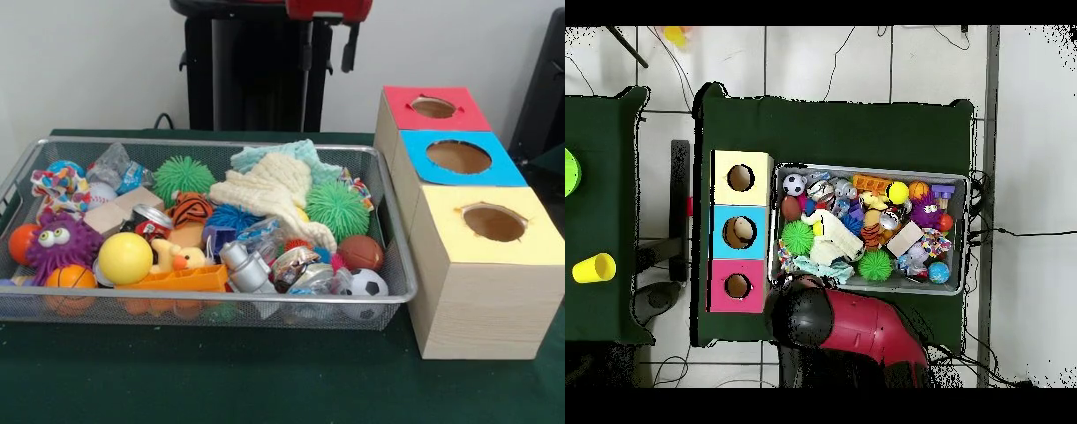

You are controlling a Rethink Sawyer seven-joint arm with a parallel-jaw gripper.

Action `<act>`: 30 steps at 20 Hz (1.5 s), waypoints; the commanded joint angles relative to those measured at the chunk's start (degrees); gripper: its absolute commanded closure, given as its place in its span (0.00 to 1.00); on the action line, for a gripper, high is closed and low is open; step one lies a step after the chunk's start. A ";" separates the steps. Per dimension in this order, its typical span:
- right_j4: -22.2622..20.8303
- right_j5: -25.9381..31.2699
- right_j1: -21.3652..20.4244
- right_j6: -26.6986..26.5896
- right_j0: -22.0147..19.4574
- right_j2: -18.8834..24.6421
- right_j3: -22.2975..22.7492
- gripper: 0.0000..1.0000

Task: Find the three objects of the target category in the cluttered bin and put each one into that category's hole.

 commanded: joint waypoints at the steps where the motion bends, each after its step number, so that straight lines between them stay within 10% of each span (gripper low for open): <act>1: -4.23 -1.13 5.54 -2.29 -3.49 6.85 -8.76 0.00; 30: -10.78 9.05 15.20 -8.26 -11.90 16.08 -28.48 0.00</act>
